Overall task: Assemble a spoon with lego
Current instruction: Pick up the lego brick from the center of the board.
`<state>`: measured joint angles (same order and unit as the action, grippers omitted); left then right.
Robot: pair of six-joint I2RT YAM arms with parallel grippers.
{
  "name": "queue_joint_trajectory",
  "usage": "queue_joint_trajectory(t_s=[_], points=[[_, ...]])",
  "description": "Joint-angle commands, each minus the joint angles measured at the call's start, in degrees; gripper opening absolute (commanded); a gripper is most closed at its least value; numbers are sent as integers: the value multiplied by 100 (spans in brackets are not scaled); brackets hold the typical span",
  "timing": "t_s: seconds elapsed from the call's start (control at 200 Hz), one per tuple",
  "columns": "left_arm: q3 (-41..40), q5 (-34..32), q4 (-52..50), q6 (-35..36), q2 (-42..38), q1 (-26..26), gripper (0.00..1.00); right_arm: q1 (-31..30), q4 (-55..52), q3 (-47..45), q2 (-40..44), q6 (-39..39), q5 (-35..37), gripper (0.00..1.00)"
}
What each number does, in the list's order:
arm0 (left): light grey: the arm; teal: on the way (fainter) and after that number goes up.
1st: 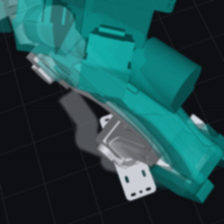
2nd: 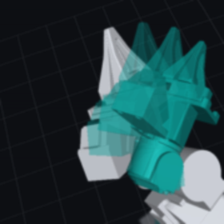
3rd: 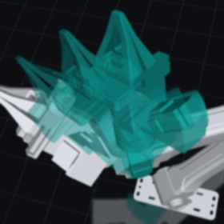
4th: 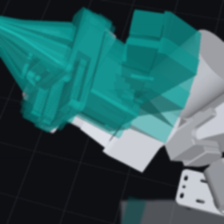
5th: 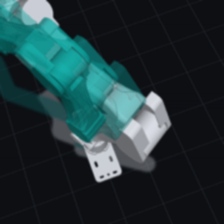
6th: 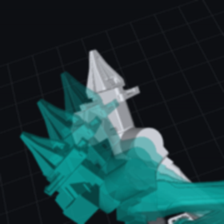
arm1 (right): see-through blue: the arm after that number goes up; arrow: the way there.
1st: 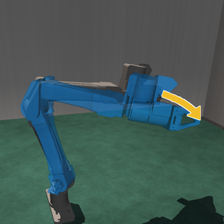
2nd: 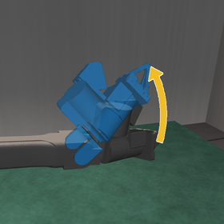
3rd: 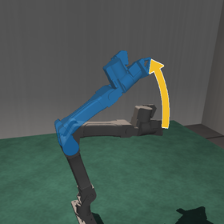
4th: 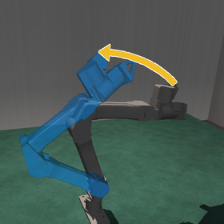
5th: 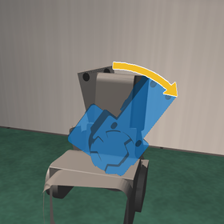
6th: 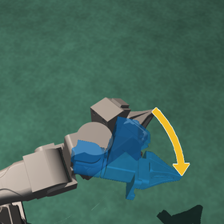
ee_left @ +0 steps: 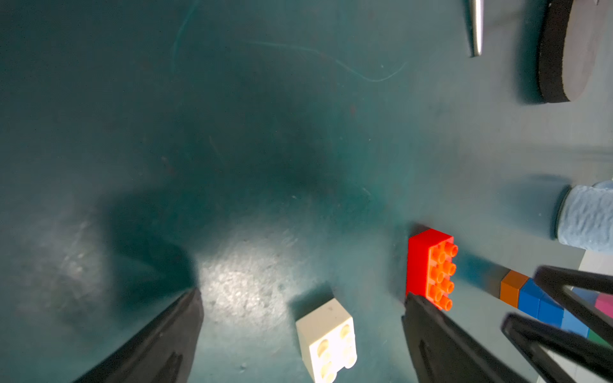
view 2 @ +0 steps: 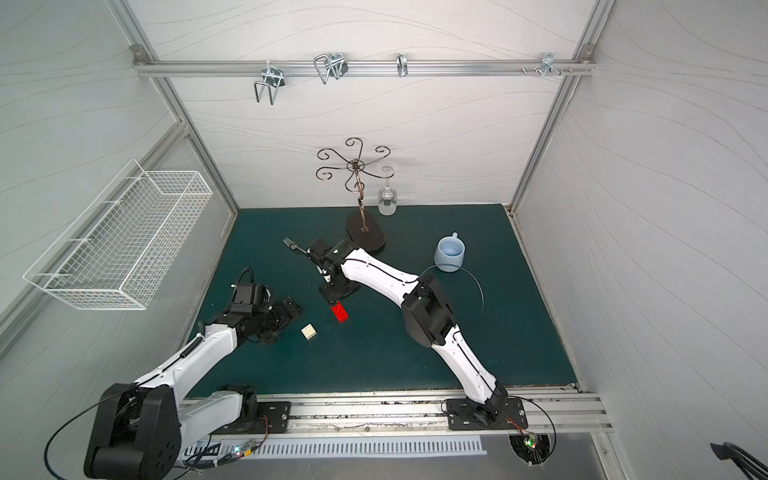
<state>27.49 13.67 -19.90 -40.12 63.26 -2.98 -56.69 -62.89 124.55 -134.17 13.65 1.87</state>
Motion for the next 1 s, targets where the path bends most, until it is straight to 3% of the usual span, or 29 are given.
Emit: queue_joint_trajectory(t_s=[0.0,0.205,0.685,0.875,0.995], points=[[5,-119,143,-172,-100,34,99,-75,94,-54,-76,202,-155,61],[-142,-116,158,-159,-194,32,99,-132,159,-126,-221,182,-191,54],[-173,-93,178,-136,-211,35,99,-310,27,-54,-605,151,-46,51],[-178,-93,171,-119,-244,35,99,-318,-9,-36,-578,119,77,34],[-123,-48,162,13,-249,34,99,-321,-76,-53,-369,46,232,30]])
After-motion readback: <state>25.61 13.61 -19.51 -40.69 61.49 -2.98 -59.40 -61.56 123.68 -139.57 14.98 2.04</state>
